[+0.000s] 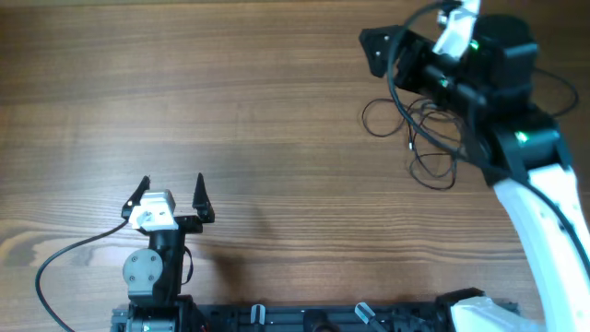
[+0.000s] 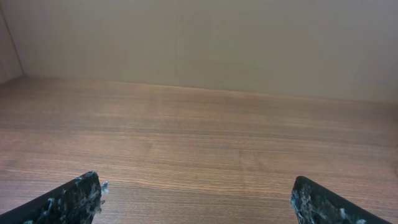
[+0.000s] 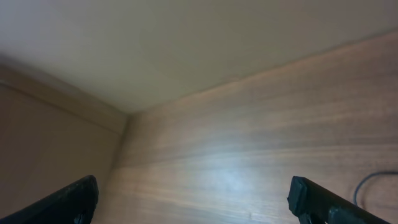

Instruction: Untangle cables

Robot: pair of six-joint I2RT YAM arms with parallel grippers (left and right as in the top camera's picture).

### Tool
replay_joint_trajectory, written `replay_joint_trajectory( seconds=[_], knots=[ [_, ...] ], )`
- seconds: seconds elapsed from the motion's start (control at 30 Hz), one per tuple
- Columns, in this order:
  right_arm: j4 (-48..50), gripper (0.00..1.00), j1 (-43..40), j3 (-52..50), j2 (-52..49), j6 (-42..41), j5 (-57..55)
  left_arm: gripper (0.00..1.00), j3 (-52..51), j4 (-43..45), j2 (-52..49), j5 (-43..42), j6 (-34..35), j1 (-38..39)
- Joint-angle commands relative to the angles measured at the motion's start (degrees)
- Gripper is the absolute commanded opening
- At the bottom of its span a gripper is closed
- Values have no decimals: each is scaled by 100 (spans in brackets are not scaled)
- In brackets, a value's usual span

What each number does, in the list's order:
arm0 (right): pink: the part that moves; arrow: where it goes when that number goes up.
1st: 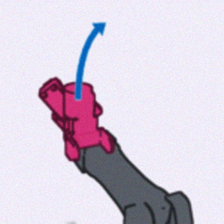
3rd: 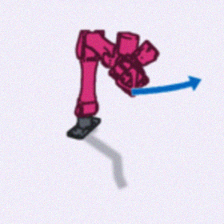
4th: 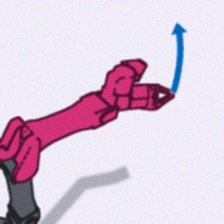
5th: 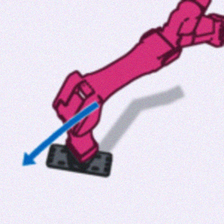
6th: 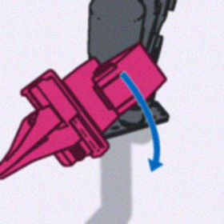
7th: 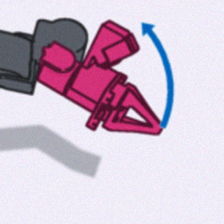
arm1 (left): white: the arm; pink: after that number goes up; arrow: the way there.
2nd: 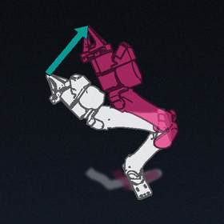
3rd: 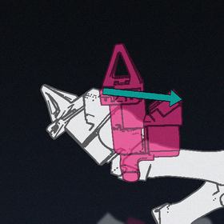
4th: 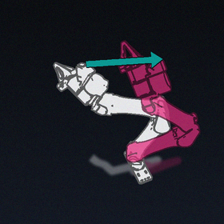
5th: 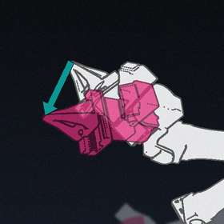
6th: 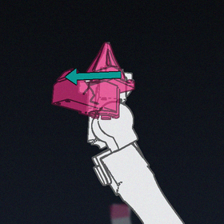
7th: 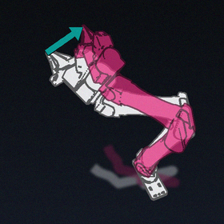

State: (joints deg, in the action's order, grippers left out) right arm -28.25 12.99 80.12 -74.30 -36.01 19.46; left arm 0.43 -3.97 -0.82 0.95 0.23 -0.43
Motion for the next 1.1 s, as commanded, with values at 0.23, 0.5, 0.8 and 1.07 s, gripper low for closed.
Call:
replay_joint_trajectory(
  seconds=[0.23,0.5,0.8,1.07],
  knots=[
    [-63,100,7,11,1709,-44,-13,100,-9,-35,55,-48,-109,28],
    [-1875,100,7,0,3001,-39,-1353,100,-9,-35,55,-48,-109,28],
    [-4798,100,7,0,4360,-326,-1390,100,-11,-35,55,-48,-109,28],
    [-6120,100,0,-4,5263,-828,-1604,100,-9,-35,55,-48,-109,26]
  ],
)
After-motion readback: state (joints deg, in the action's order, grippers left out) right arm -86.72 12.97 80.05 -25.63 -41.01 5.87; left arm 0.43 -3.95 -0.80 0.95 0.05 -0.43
